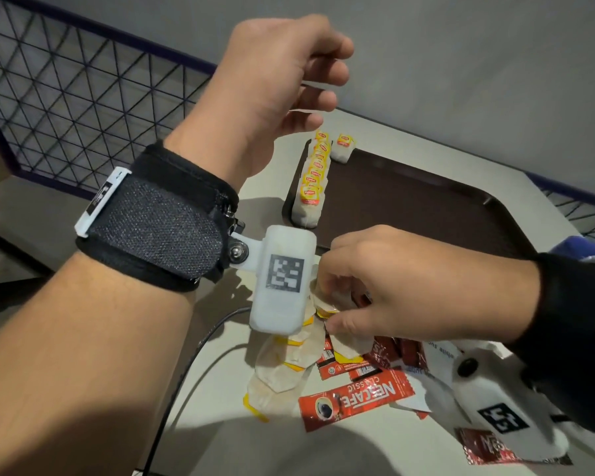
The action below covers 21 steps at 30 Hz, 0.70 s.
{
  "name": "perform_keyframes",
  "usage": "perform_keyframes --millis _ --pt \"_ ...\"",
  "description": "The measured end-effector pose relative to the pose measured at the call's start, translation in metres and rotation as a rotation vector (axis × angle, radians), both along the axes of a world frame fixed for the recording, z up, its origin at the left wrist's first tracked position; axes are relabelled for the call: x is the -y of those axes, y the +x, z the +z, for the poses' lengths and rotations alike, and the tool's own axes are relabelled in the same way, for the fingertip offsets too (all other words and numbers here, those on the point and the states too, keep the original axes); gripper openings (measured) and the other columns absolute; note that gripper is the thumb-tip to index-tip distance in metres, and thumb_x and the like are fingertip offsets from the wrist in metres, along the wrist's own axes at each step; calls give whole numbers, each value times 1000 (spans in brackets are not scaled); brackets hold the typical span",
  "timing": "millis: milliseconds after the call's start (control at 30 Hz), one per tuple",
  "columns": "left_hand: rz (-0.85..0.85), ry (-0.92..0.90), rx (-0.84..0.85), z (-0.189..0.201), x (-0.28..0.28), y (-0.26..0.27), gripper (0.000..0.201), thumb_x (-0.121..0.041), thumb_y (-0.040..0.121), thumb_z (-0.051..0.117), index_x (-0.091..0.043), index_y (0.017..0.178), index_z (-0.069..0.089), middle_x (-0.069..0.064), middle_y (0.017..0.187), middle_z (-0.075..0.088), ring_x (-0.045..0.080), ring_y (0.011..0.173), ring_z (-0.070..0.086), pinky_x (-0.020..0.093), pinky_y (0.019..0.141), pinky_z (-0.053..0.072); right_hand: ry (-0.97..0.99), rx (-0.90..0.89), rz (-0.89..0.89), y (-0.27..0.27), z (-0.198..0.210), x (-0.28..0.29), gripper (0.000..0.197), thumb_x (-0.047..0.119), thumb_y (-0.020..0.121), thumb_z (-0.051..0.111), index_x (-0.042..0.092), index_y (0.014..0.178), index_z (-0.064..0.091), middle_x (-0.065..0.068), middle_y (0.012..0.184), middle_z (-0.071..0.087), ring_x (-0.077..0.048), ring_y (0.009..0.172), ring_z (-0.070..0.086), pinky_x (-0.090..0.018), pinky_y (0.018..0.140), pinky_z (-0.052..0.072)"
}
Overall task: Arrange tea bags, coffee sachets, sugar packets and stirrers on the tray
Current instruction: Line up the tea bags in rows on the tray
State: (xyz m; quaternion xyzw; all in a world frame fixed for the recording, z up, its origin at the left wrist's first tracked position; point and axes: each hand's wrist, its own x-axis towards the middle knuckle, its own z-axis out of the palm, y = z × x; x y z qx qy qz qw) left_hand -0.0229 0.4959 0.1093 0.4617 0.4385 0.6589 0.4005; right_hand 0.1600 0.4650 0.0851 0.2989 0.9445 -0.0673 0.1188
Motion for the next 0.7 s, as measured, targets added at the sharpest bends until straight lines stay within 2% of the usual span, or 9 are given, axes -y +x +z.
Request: perform_keyframes --millis 133,267,433,533,633,700 --pt "0 5 5 0 0 -1 12 -20 93 62 -14 93 73 -4 72 67 14 59 56 22 53 45 -36 -44 -29 0 -1 -8 25 58 85 71 36 93 62 19 87 55 1 84 57 -17 68 49" --pt "1 2 1 0 -1 -2 13 -20 93 62 -15 92 74 -5 72 67 14 60 56 23 53 45 25 -7 11 1 -7 -7 25 56 86 70 34 94 63 17 89 53 -1 83 54 -20 67 49" --pt "0 -3 -9 -1 -2 -2 13 -21 93 63 -15 92 74 -4 73 68 15 61 57 23 54 45 121 -15 69 1 -11 -3 17 48 93 61 31 91 62 13 88 51 -6 79 52 -21 65 45" --pt "7 -13 -18 -2 -3 -1 12 -20 93 63 -16 92 75 -4 73 68 15 61 57 24 54 46 149 -29 79 1 -12 -2 21 44 98 52 28 94 65 11 88 53 -9 78 55 -25 67 49" --pt "4 -14 -23 -3 -5 -1 12 -20 93 64 -15 92 75 -4 73 69 15 61 57 24 54 46 146 -57 71 4 -8 -8 24 43 94 47 29 93 67 12 86 54 -6 77 54 -27 69 50" --pt "-10 -12 -22 -3 -5 -1 11 -20 92 65 -15 92 75 -3 74 69 15 61 58 23 54 46 158 -148 55 8 1 -15 18 37 89 54 26 86 68 11 79 55 -4 71 53 -27 66 48"
